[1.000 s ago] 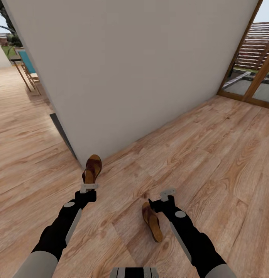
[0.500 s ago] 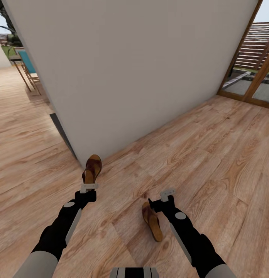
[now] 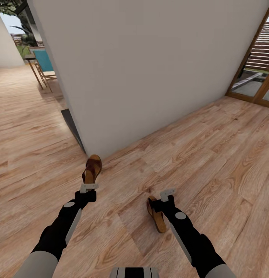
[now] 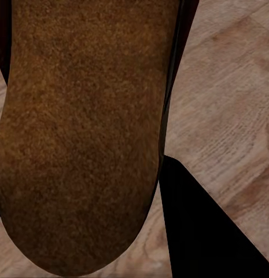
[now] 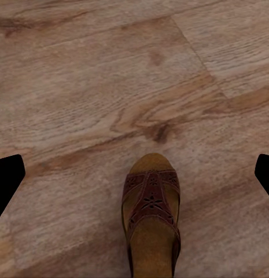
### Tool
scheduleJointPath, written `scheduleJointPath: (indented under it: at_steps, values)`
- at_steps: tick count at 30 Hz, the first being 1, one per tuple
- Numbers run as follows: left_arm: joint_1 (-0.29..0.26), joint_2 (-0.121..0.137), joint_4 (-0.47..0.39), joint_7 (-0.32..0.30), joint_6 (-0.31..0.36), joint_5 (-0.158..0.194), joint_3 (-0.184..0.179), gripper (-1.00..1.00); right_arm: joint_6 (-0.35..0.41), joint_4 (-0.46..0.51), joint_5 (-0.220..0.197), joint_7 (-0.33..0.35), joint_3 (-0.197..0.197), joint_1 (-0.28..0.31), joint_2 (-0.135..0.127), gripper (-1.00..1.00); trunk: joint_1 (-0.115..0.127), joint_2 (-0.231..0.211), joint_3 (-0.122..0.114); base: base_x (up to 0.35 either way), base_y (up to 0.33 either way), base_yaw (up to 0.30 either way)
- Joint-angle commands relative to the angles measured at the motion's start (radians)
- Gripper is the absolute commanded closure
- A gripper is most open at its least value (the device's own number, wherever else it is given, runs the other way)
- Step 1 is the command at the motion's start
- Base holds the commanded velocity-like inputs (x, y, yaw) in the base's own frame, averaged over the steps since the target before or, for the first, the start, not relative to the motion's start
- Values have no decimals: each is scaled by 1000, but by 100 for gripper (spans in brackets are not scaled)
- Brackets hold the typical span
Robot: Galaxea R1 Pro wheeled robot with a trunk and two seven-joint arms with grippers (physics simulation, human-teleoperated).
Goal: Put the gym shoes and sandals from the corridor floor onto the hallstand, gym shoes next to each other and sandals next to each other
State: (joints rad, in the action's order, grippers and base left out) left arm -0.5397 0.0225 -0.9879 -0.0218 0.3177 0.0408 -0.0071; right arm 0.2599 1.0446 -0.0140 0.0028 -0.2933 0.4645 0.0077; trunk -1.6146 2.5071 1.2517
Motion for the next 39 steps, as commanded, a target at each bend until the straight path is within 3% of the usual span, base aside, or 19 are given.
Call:
scheduleJointPath:
  at_steps: [1,13,29,39]
  values:
    - [0,1,-2,-4,6,1,-1,100,6,2,-1,0,0,0,0,-100,0,0,1,-7,0,12]
    - [0,1,-2,-4,7,1,-1,100,6,2,-3,0,5,0,-1,-100,0,0,3,-1,0,-8]
    - [0,1,-2,-4,6,1,-1,100,6,2,-3,-2,5,0,-1,-100,-7,4,86,0,0,-148]
    - [0,1,-2,-4,6,1,-1,100,7,2,-1,-4,3,0,0,-100,-11,6,141,0,0,85]
